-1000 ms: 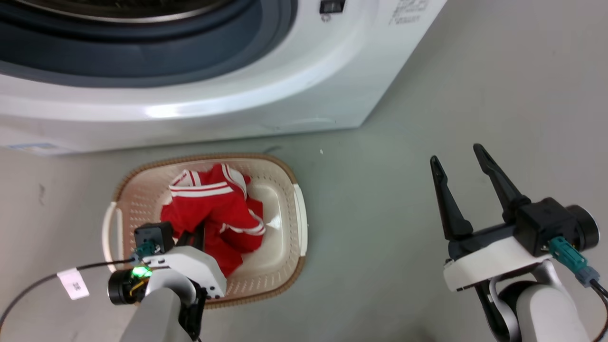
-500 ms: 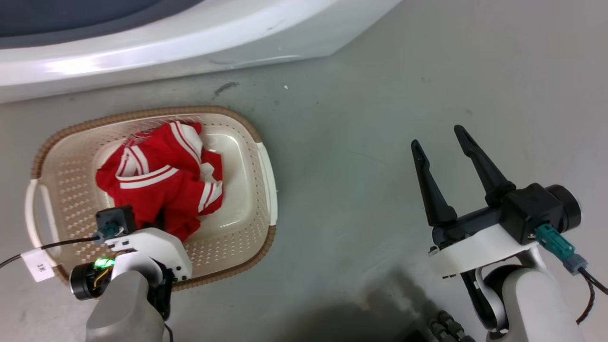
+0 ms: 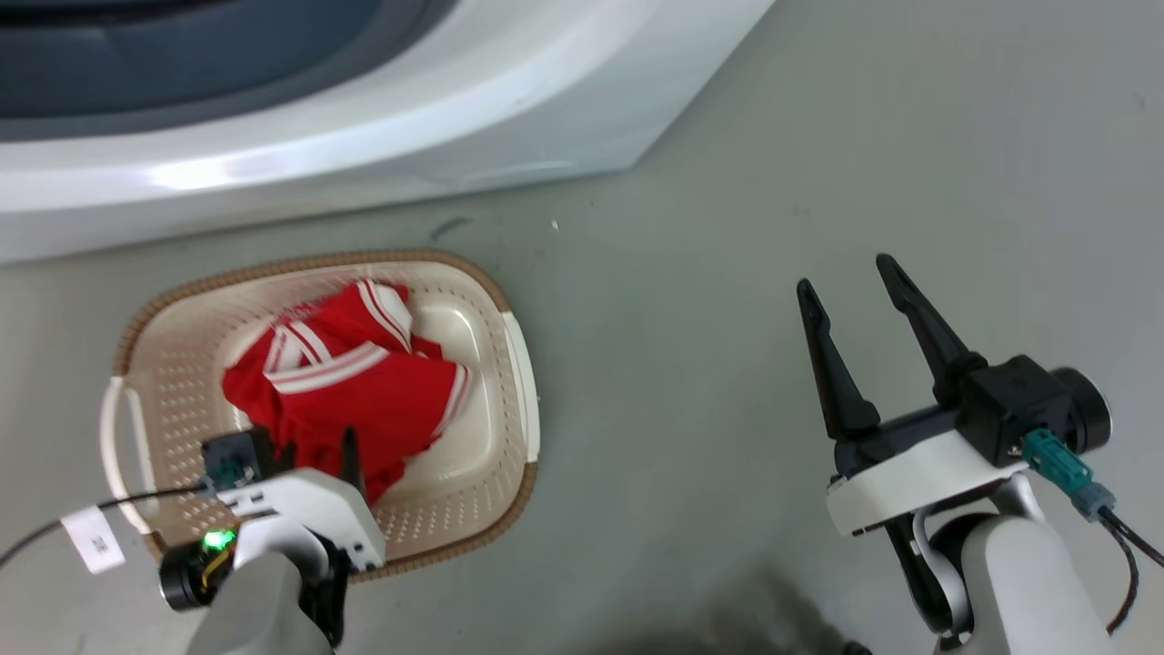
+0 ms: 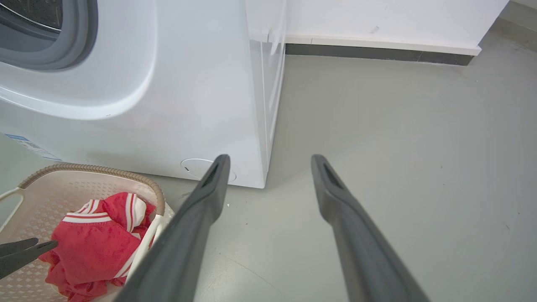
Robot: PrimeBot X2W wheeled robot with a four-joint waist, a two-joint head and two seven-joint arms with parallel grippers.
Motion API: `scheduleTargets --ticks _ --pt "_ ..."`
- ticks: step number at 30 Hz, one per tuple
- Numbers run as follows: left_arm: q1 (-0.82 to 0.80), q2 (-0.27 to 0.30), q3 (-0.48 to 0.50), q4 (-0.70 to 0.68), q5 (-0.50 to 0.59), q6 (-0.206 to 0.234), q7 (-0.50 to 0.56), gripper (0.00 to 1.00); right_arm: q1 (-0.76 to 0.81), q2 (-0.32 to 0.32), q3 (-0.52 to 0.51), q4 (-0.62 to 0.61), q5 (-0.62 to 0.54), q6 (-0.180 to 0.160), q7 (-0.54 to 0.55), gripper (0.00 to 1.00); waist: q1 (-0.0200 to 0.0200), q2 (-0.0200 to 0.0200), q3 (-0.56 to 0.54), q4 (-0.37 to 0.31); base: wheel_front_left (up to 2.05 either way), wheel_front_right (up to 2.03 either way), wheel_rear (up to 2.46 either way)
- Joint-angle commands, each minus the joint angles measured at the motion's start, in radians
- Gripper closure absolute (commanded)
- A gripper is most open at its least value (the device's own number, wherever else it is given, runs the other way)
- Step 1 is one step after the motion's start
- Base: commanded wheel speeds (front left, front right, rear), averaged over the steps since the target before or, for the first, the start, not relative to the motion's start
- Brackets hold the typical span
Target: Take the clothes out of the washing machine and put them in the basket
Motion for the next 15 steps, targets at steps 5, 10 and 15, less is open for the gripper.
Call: scheduleTargets --ticks 5,10,15 --pt "0.086 -0.029 -0.003 -0.028 0.005 -0.022 -0.002 0.0 0.051 0.001 -0.032 0.012 -0.019 -0.001 0.007 0.0 -0.0002 0.0 -0.203 0.064 0.0 0.0 0.0" --pt "0.138 -0.048 -0.004 -0.092 0.012 -0.034 -0.002 0.0 0.103 0.001 -0.058 0.008 -0.028 -0.001 0.027 0.0 -0.0002 0.0 -0.324 0.103 0.0 0.0 0.0" --pt "0.193 -0.064 0.006 -0.199 0.024 -0.032 -0.002 0.0 0.155 0.002 -0.081 -0.007 -0.033 -0.001 0.049 0.0 -0.0002 0.0 -0.42 0.132 0.0 0.0 0.0"
